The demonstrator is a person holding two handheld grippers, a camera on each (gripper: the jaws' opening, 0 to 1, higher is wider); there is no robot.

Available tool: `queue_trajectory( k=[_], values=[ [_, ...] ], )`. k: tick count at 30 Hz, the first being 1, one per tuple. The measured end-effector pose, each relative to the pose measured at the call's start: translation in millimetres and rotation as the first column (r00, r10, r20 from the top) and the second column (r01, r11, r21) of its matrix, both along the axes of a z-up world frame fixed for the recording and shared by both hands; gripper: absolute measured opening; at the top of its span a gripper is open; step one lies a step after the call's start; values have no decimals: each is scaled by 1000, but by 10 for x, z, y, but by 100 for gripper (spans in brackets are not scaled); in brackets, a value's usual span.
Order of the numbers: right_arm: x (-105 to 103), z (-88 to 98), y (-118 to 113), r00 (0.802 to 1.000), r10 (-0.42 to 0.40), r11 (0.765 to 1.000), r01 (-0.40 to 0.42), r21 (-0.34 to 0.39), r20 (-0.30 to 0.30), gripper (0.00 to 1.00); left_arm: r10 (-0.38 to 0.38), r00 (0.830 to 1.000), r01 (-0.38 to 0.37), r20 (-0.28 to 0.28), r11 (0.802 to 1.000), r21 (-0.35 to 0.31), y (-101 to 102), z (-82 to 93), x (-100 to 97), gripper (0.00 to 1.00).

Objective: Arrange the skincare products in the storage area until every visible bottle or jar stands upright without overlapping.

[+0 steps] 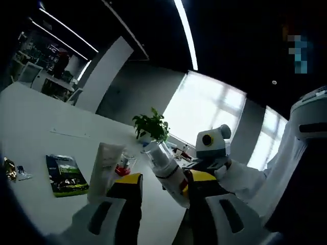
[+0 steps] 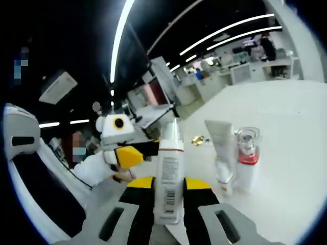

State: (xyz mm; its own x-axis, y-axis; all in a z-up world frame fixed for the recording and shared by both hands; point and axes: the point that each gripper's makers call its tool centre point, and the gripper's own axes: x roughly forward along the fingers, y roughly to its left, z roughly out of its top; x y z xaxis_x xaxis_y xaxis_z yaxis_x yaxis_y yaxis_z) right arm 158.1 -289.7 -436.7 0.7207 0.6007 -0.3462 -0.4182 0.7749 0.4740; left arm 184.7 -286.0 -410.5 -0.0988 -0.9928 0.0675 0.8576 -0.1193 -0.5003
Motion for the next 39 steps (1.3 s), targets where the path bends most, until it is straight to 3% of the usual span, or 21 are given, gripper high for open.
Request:
queue_trajectory(
  k=[3,6,9,17,22,25,34,37,38,39],
  values=[
    [-21,26,60,1000,25,1000,-25,16,0,12,-13,1000,13,7,1000,-12,-30,7,-75,24],
    [-28,61,115,999,45,998,-45,49,3,12,-9,999,8,-43,1000,-22,-44,6,-88,29],
    [-15,61,126,999,47,998,-47,47,3,12,-20,998,17,-66,999,-44,-25,34,-86,27],
    [-78,182,286,991,131,977,-135,164,32,12,-111,986,92,-127,986,-141,19,205,-245,19],
    [-97,209,271,989,141,966,-145,215,35,12,-110,984,88,-138,984,-153,21,237,-262,19],
    [-98,178,271,989,142,966,-145,213,29,13,-107,980,84,-167,987,-139,1,217,-261,18],
    [-98,70,283,988,155,969,-155,190,13,13,-99,985,88,-138,993,-84,-29,132,-247,18],
    [-117,-7,276,984,177,973,-174,150,-4,13,-99,984,91,-146,994,-59,-52,92,-271,17],
    [-133,-50,282,981,196,974,-195,114,1,13,-109,979,102,-175,994,-48,-46,74,-281,16],
    [-133,-67,287,981,192,975,-190,111,-6,13,-108,981,102,-160,994,-47,-47,66,-278,16]
  ],
)
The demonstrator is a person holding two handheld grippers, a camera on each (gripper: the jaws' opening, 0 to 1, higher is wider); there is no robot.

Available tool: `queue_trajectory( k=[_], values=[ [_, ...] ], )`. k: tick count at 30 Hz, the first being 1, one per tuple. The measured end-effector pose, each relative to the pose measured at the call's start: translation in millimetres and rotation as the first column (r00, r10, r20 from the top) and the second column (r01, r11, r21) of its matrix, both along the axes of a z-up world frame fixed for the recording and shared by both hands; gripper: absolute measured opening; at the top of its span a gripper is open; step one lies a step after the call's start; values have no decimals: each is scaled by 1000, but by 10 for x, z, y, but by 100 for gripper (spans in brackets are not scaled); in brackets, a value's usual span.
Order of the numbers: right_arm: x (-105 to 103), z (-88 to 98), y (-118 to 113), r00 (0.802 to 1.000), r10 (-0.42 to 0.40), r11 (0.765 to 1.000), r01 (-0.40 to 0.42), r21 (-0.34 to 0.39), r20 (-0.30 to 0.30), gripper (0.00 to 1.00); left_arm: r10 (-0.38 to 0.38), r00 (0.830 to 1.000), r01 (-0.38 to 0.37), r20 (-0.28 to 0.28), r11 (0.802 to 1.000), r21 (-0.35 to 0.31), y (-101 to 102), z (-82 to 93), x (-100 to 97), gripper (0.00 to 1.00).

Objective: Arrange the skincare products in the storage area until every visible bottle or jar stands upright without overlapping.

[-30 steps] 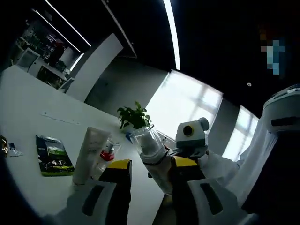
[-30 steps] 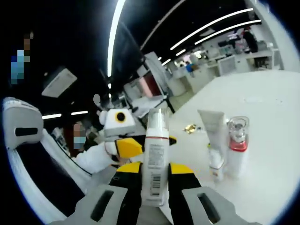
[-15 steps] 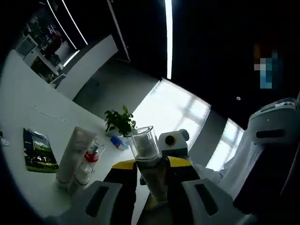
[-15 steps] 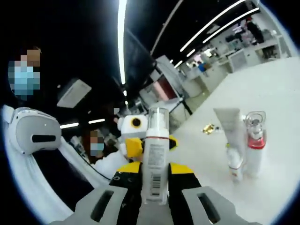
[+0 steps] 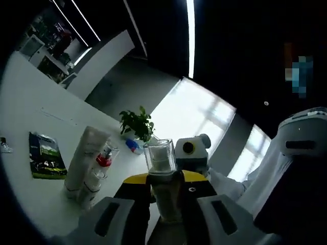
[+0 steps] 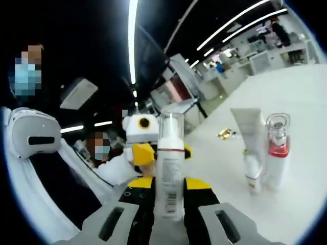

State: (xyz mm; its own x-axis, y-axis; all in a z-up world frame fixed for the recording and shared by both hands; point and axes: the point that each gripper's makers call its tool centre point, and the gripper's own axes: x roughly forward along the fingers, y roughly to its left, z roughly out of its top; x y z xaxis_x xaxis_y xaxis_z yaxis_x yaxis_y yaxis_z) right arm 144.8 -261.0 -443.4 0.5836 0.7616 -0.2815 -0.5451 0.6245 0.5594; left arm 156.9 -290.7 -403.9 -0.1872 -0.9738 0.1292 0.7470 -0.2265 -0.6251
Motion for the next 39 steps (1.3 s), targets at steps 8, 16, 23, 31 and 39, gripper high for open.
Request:
queue_trajectory(
  k=[8,16,23,31,39],
  values=[
    [42,-88,-73,999,-40,998,41,-57,5,14,35,998,-37,43,998,42,-5,-89,41,16],
    [144,-229,-172,995,-95,988,95,-124,1,16,88,990,-98,108,991,88,-2,-197,146,14],
    [191,-287,-222,993,-117,978,117,-175,12,16,116,977,-138,180,984,113,5,-281,266,14],
    [195,-384,-280,990,-141,959,139,-247,12,15,129,940,-182,317,972,147,-12,-383,305,14],
    [137,-359,-401,978,-205,945,205,-255,25,7,172,925,-243,340,953,180,0,-462,410,14]
  ],
)
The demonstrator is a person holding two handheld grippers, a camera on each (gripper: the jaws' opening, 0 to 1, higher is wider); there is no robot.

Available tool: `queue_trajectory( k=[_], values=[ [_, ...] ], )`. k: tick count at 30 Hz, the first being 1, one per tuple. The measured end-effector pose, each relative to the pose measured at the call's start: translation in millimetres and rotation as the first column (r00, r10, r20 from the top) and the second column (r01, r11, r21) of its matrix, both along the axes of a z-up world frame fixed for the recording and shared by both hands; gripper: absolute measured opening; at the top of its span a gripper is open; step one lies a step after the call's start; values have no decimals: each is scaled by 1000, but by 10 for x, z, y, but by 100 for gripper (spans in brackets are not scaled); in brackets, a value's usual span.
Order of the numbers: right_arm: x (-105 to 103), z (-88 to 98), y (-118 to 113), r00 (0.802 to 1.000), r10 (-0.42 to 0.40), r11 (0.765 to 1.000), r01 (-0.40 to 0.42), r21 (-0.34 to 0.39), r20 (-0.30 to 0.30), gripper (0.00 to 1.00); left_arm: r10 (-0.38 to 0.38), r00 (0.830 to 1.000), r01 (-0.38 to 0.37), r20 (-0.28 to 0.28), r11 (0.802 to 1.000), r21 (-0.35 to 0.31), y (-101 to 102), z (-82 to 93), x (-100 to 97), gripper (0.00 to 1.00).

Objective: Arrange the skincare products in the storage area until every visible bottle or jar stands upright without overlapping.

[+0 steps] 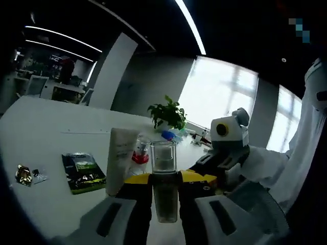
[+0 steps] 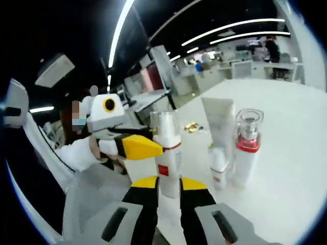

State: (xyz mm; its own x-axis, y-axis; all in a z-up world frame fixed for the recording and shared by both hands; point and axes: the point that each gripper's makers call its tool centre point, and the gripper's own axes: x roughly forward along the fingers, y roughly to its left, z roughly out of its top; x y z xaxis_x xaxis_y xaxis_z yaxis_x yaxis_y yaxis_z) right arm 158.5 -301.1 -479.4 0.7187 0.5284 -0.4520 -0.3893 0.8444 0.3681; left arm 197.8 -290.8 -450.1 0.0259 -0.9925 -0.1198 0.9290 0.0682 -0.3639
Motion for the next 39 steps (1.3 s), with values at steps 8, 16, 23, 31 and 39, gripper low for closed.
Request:
queue_trajectory(
  k=[8,16,23,31,39],
  values=[
    [35,171,-126,994,-101,995,101,16,29,8,13,998,-17,57,997,71,-19,-119,1,14],
    [126,142,-94,983,-182,981,181,66,15,13,-24,983,1,183,993,121,-78,-166,-118,14],
    [222,241,-112,966,-252,965,247,92,48,14,-10,970,-22,242,991,129,-91,-160,-102,14],
    [279,184,-59,964,-261,964,259,61,44,16,-34,960,-4,280,991,134,-127,-150,-173,14],
    [351,218,-60,953,-298,953,292,80,63,15,-18,938,-27,347,992,125,-157,-117,-181,14]
  ],
)
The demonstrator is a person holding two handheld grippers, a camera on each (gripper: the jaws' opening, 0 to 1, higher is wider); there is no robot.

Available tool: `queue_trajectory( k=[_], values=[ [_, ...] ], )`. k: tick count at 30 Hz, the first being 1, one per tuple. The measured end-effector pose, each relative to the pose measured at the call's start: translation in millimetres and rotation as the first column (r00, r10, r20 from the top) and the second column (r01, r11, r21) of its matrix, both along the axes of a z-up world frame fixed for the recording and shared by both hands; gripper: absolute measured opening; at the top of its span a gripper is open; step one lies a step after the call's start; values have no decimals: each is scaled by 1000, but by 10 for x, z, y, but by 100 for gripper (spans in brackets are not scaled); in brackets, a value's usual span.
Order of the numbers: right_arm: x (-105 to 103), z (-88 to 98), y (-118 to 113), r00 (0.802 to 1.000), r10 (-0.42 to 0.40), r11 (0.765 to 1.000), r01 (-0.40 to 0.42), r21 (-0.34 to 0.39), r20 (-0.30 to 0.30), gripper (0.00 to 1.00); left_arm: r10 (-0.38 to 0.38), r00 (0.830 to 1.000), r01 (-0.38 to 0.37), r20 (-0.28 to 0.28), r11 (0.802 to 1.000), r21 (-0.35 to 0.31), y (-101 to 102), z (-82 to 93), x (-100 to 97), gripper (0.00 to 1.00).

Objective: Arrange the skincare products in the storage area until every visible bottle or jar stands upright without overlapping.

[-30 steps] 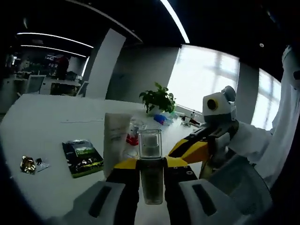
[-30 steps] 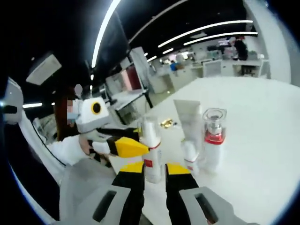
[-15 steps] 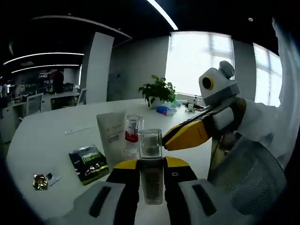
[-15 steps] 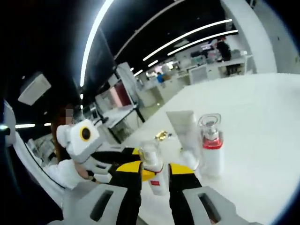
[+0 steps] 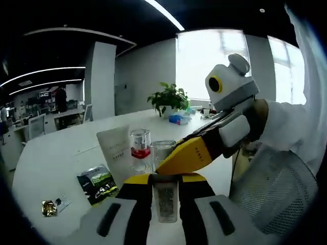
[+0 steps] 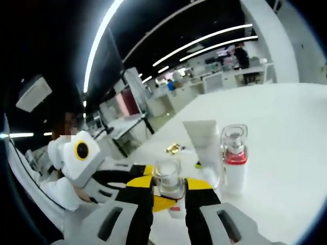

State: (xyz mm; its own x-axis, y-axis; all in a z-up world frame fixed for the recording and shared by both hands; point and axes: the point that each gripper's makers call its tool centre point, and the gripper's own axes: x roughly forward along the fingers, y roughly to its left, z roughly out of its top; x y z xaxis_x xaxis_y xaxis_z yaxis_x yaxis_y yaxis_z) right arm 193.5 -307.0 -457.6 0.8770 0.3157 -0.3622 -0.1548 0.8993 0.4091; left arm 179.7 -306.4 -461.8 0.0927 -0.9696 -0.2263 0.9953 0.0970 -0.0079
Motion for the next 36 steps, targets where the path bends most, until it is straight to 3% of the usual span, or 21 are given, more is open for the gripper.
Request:
queue_trajectory(
  k=[3,6,10,18,24,31,36],
  values=[
    [2,11,-11,1000,-12,1000,13,-9,7,13,10,1000,-10,4,1000,-2,-3,5,17,14],
    [-26,4,-50,1000,-18,998,18,-66,0,11,7,1000,-7,12,1000,4,-4,-15,10,14],
    [-54,23,-56,1000,-30,998,31,-52,4,10,-2,1000,2,0,1000,-13,-20,5,-9,14],
    [-110,-34,-93,998,-65,996,65,-68,-7,9,-42,998,42,55,999,-6,-72,-23,-98,15],
    [-121,-52,-190,996,-92,990,90,-111,-6,9,-33,999,31,26,998,49,-46,-158,-42,22],
    [-153,-128,-364,992,-124,977,119,-178,-20,9,-22,1000,22,0,998,60,-50,-194,-28,21],
    [-132,-210,-502,989,-148,961,137,-239,-27,10,-24,998,28,-51,997,72,-44,-239,-50,21]
  ],
)
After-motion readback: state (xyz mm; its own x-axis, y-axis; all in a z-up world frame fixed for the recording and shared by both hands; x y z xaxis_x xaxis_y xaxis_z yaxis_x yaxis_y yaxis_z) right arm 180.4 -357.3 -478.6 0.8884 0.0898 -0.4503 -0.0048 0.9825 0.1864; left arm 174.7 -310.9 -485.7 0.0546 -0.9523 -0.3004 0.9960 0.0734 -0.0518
